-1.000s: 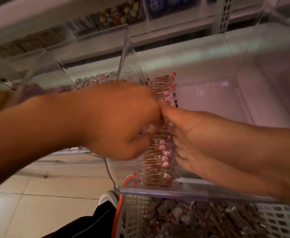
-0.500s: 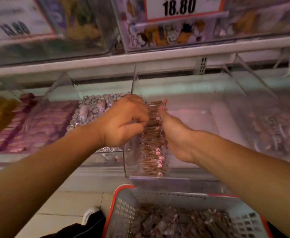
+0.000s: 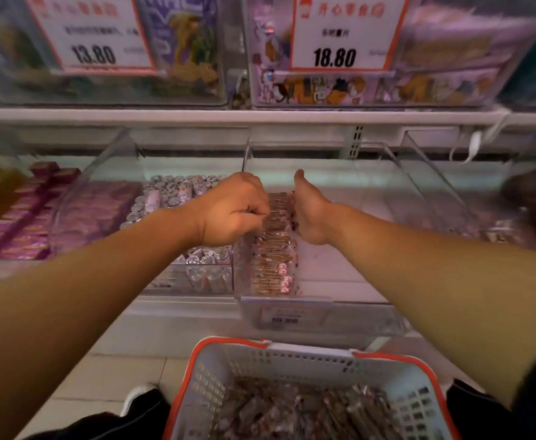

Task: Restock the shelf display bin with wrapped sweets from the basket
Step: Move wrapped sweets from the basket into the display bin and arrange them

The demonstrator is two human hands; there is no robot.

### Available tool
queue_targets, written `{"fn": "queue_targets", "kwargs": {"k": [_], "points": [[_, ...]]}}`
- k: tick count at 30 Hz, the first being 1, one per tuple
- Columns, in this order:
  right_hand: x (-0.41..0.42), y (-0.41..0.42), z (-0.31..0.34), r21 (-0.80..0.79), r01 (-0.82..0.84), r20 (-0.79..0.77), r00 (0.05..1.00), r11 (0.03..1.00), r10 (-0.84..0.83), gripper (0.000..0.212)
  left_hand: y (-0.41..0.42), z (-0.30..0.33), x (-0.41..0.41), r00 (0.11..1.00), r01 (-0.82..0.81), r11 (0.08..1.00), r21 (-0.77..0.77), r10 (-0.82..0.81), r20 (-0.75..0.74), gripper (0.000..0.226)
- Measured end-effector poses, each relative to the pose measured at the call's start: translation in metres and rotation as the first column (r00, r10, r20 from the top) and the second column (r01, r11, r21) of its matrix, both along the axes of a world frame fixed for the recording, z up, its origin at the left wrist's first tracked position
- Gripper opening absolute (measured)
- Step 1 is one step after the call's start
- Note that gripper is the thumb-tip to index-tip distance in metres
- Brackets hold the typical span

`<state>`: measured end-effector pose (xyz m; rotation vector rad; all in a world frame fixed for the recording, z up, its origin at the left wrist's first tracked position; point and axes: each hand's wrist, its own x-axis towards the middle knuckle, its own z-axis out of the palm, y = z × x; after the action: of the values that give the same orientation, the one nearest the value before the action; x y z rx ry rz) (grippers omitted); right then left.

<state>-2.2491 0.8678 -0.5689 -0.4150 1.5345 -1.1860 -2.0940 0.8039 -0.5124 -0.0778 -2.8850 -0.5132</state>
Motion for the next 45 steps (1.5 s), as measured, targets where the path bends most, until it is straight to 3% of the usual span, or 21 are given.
{"fn": "queue_targets", "kwargs": {"k": [4,6,8,9,11,13,15,17,19,21,22,23,26,27,30,31,33,35,39,43,45], "points": [[-0.004,0.031,0.021,0.088,-0.011,-0.401,0.915,0.996,0.046,0.074,0.002,0.000,0.000,0.989,-0.128,0.991,-0.025,0.130,0.065,0.028],[0.003,0.061,0.030,0.028,-0.022,-0.634,0.773,0.999,0.035,0.060,0.008,0.006,0.003,0.960,-0.255,0.966,-0.042,0.258,0.109,0.030],[0.019,0.102,0.034,-0.229,-0.014,-0.847,0.496,0.973,-0.192,0.037,0.023,0.013,0.009,0.931,-0.348,0.928,-0.136,0.359,0.064,0.024],[0.030,0.127,0.032,-0.395,-0.041,-0.858,0.374,0.918,-0.353,0.031,0.035,0.015,0.012,0.930,-0.368,0.920,-0.138,0.366,-0.040,0.020],[0.060,0.177,0.015,-0.598,-0.123,-0.784,0.297,0.792,-0.546,0.024,0.074,0.011,0.022,0.870,-0.378,0.926,-0.009,0.352,-0.346,0.015],[0.083,0.217,-0.027,-0.576,-0.105,-0.788,0.336,0.811,-0.516,0.023,0.123,-0.013,0.034,0.725,-0.351,0.919,0.181,0.389,-0.569,0.009],[0.096,0.248,-0.090,-0.284,-0.012,-0.875,0.413,0.959,-0.254,0.022,0.171,-0.065,0.048,0.652,-0.389,0.863,0.321,0.504,-0.566,0.011],[0.105,0.278,-0.161,0.159,-0.052,-0.835,0.525,0.986,0.162,0.017,0.206,-0.138,0.068,0.698,-0.546,0.749,0.376,0.655,-0.291,0.012],[0.115,0.305,-0.219,0.427,-0.121,-0.652,0.646,0.896,0.398,0.022,0.228,-0.213,0.093,0.661,-0.750,0.615,0.244,0.715,0.228,0.021],[0.124,0.325,-0.258,0.630,-0.181,-0.446,0.711,0.755,0.543,0.060,0.246,-0.279,0.120,0.450,-0.852,0.512,0.105,0.616,0.647,0.052],[0.127,0.330,-0.271,0.681,-0.198,-0.369,0.738,0.705,0.565,0.078,0.255,-0.303,0.132,0.344,-0.888,0.454,0.069,0.559,0.755,0.067],[0.128,0.333,-0.285,0.692,-0.194,-0.328,0.774,0.696,0.542,0.092,0.262,-0.324,0.141,0.280,-0.917,0.392,0.071,0.509,0.814,0.079],[0.125,0.329,-0.319,0.667,-0.077,-0.247,0.916,0.741,0.317,0.133,0.269,-0.371,0.147,0.214,-0.961,0.248,0.119,0.404,0.889,0.115],[0.125,0.325,-0.329,0.663,-0.028,-0.252,0.933,0.748,0.258,0.144,0.267,-0.385,0.145,0.175,-0.961,0.267,0.072,0.386,0.906,0.121],[0.127,0.311,-0.353,0.699,0.021,-0.370,0.866,0.715,0.337,0.147,0.259,-0.407,0.137,0.081,-0.816,0.564,-0.128,0.330,0.940,0.116],[0.130,0.306,-0.358,0.696,0.002,-0.391,0.840,0.718,0.376,0.147,0.259,-0.411,0.135,0.079,-0.776,0.612,-0.153,0.335,0.939,0.117],[0.136,0.295,-0.365,0.680,-0.039,-0.408,0.810,0.732,0.422,0.147,0.260,-0.413,0.134,0.078,-0.773,0.612,-0.169,0.355,0.931,0.124],[0.139,0.287,-0.372,0.660,-0.008,-0.454,0.792,0.751,0.407,0.139,0.261,-0.415,0.134,0.116,-0.826,0.549,-0.129,0.389,0.914,0.124],[0.126,0.281,-0.382,0.607,0.076,-0.587,0.714,0.791,0.382,0.092,0.260,-0.417,0.121,0.265,-0.927,0.365,0.091,0.462,0.846,0.095],[0.109,0.272,-0.381,0.592,0.041,-0.580,0.714,0.805,0.391,0.083,0.264,-0.420,0.111,0.241,-0.933,0.350,0.081,0.443,0.864,0.078],[0.103,0.271,-0.379,0.581,0.022,-0.596,0.693,0.814,0.406,0.070,0.264,-0.421,0.109,0.264,-0.916,0.391,0.092,0.413,0.872,0.059]]}}
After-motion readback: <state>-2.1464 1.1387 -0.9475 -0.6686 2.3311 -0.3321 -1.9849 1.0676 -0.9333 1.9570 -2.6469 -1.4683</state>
